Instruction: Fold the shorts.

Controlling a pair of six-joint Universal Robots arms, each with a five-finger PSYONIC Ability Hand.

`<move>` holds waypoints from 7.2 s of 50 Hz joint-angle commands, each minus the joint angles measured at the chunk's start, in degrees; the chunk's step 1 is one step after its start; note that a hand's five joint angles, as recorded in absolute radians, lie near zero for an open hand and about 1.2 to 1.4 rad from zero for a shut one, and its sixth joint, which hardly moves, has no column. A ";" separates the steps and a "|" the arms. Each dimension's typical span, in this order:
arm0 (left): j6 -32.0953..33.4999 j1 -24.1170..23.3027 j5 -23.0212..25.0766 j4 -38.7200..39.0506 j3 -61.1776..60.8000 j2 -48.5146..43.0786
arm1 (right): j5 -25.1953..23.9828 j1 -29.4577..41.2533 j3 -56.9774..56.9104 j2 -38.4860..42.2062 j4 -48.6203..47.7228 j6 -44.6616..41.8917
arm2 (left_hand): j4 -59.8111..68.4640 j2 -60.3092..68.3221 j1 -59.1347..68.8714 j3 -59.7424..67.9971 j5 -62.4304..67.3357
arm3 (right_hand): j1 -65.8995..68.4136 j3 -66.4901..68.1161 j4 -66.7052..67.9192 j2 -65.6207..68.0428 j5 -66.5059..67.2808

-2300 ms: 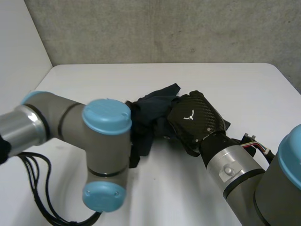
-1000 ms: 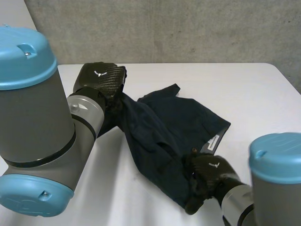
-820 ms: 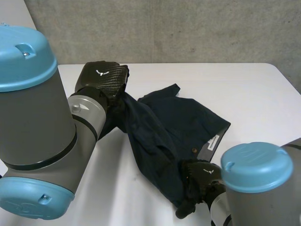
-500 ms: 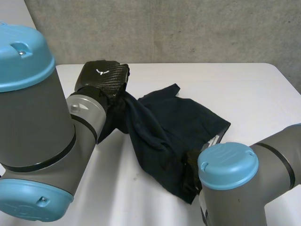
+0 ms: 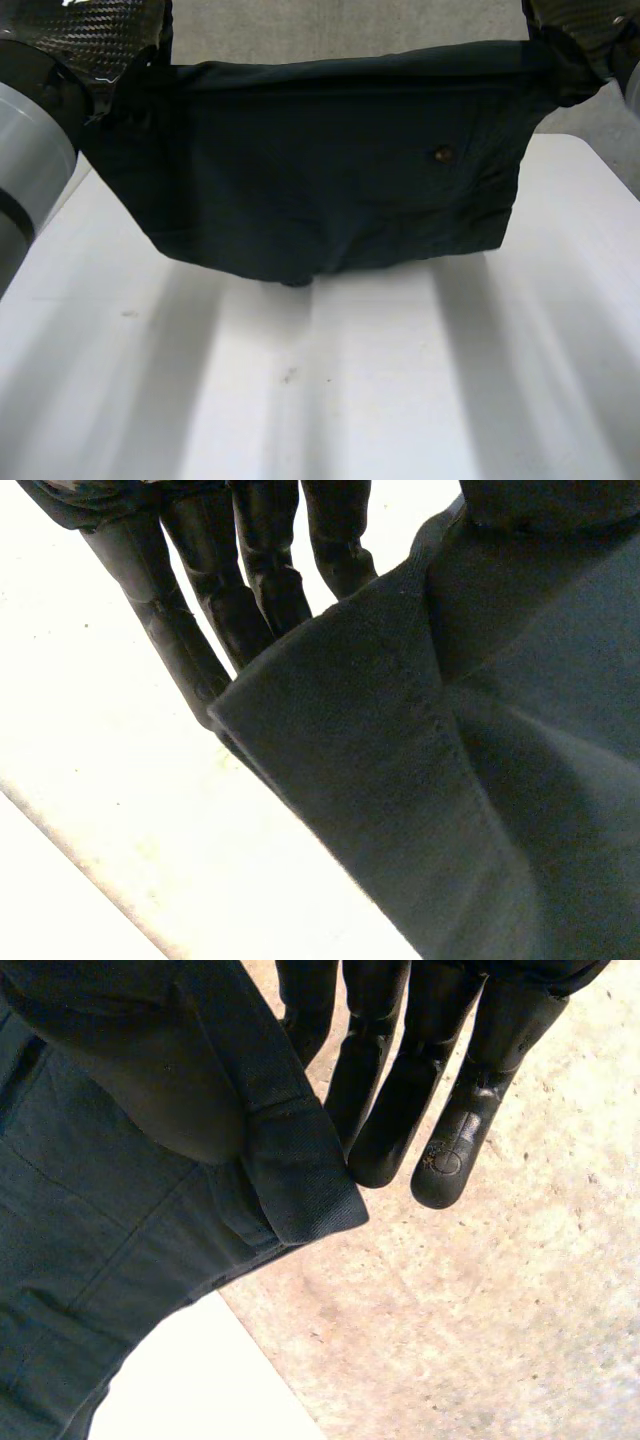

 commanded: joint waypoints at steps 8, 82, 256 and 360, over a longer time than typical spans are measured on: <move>1.50 -1.11 0.17 -0.71 -1.01 -16.00 | -3.10 3.11 5.58 11.11 2.79 0.32 | 11.05 11.36 15.28 11.72 13.81 | 24.65 12.12 11.66 12.72 13.77; 0.80 1.26 -0.01 -0.97 -28.69 -15.50 | -9.16 3.03 36.23 13.61 -9.37 -10.89 | 11.05 11.36 15.28 11.72 13.81 | 24.65 12.12 11.66 12.72 13.77; 7.39 0.10 2.28 6.99 -28.02 -12.73 | -13.73 -5.59 47.96 -2.59 -6.43 -12.61 | 11.05 11.36 15.28 11.72 13.81 | 24.65 12.12 11.66 12.72 13.77; -21.09 8.82 9.40 24.43 -25.18 -18.04 | -24.96 1.51 22.91 19.12 -33.25 -11.45 | -58.23 -57.92 -54.00 -57.56 -55.47 | 24.65 12.12 11.66 12.72 13.77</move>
